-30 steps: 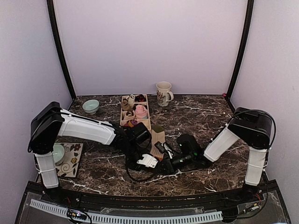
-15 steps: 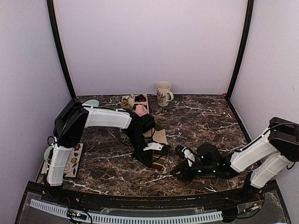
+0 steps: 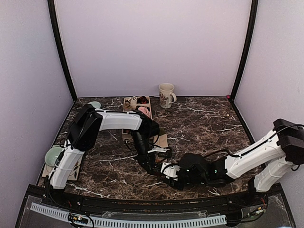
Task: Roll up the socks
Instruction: Pick up the sock from the center of the board.
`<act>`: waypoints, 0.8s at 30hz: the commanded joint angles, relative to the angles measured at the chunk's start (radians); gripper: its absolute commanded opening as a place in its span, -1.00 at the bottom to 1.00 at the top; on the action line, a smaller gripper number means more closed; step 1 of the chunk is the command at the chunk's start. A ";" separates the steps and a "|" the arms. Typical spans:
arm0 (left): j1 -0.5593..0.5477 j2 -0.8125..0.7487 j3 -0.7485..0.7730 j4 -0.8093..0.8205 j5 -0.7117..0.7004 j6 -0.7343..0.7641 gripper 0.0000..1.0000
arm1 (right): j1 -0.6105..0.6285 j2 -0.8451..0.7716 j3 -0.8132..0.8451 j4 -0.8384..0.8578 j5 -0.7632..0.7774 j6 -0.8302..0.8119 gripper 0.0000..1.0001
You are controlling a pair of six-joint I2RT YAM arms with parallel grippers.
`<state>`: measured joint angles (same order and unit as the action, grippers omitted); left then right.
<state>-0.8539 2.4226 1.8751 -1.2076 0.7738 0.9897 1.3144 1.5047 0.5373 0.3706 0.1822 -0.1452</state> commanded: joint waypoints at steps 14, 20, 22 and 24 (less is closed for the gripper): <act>-0.014 0.151 0.057 -0.128 -0.147 -0.016 -1.00 | -0.013 0.206 0.100 0.105 -0.046 -0.289 -0.24; -0.014 0.186 0.087 -0.158 -0.146 -0.015 -1.00 | -0.009 0.207 0.104 0.108 -0.052 -0.319 -0.25; -0.014 0.197 0.097 -0.164 -0.151 -0.017 -1.00 | -0.009 0.213 0.106 0.106 -0.056 -0.330 -0.25; -0.014 0.206 0.108 -0.168 -0.156 -0.022 -1.00 | -0.009 0.221 0.109 0.102 -0.058 -0.338 -0.25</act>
<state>-0.8562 2.5317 2.0010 -1.4128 0.8017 0.9760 1.3064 1.7027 0.6243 0.4343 0.1436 -0.4534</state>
